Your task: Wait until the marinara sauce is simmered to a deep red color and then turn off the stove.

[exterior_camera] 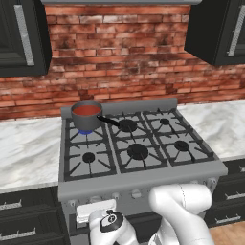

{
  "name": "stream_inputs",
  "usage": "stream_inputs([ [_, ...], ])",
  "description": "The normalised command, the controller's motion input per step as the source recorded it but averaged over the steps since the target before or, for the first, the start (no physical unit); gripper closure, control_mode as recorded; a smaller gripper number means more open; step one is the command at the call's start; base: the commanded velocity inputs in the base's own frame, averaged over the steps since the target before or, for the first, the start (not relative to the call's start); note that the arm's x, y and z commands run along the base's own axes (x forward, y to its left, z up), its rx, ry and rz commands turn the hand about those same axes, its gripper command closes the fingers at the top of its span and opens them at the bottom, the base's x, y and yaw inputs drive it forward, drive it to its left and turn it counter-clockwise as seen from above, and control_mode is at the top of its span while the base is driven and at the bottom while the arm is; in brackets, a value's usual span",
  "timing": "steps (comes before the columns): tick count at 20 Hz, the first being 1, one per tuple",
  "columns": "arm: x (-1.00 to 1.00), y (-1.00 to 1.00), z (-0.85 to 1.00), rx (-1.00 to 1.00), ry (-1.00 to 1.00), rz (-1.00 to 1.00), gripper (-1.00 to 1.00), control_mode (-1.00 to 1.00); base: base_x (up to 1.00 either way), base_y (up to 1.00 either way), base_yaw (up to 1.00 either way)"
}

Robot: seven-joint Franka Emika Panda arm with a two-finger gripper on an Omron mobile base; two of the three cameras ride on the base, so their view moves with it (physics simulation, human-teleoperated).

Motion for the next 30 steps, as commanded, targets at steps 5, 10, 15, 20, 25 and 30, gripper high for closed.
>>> stream_inputs([
  [5,0.0,0.0,0.0,0.0,0.0,0.0,1.0,-1.0,0.0,0.0,0.0],
  [10,0.0,0.0,0.0,0.0,0.0,0.0,1.0,-1.0,0.0,0.0,0.0],
  [15,0.0,0.0,0.0,0.0,0.0,0.0,1.0,-1.0,0.0,0.0,0.0],
  [20,0.0,0.0,0.0,0.0,0.0,0.0,1.0,-1.0,0.0,0.0,0.0],
  [25,0.0,0.0,0.0,0.0,0.0,0.0,1.0,-1.0,0.0,0.0,0.0],
  [30,-0.01,0.0,0.0,0.0,0.0,0.0,1.0,-1.0,0.0,0.0,0.0],
])
